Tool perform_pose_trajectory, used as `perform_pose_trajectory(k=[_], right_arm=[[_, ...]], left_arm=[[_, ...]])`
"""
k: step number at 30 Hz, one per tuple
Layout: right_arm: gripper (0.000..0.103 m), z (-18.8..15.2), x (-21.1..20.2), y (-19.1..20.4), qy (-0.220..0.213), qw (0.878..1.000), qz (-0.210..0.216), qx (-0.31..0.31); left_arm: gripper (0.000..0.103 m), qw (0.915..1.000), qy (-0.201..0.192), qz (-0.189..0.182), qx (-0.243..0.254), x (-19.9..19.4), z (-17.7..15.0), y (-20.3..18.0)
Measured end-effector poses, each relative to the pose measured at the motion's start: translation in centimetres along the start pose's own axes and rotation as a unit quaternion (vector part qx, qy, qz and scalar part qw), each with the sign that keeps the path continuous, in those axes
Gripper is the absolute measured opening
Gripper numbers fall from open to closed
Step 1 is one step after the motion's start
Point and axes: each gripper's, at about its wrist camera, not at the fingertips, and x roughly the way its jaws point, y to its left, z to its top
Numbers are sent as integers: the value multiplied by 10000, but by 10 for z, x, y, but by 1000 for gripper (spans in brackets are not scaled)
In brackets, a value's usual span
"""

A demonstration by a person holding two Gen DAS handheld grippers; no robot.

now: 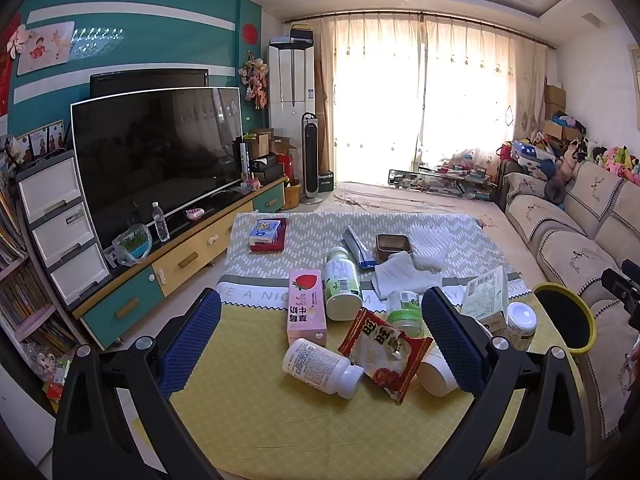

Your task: Collect trash

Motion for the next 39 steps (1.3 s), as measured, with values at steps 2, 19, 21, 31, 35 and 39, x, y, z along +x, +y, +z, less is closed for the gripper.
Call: perform_pose_trajectory(k=[2,19,21,31,35,39], right_arm=[[97,0,0,0,6,10000,3,13],[97,-4,3,-2,75,10000,14,21],[97,-4,5,-2,88,10000,14,23],[97,-5,8,0,111,9999,11,14],[97,-6,9,0,118,9999,18,16],[97,-5,8,0,112,9999,20,19]], left_arm=[[99,10000,31,-5,0,1,3,-1],[99,10000,40,-7,2,-1,4,-3],[99,10000,41,-13,6,-1,3,-4],[99,10000,68,-34,5,0,3,-2],[99,10000,70,-41,8,0,3,-2],[99,10000,81,-53,23,1,3,-3]])
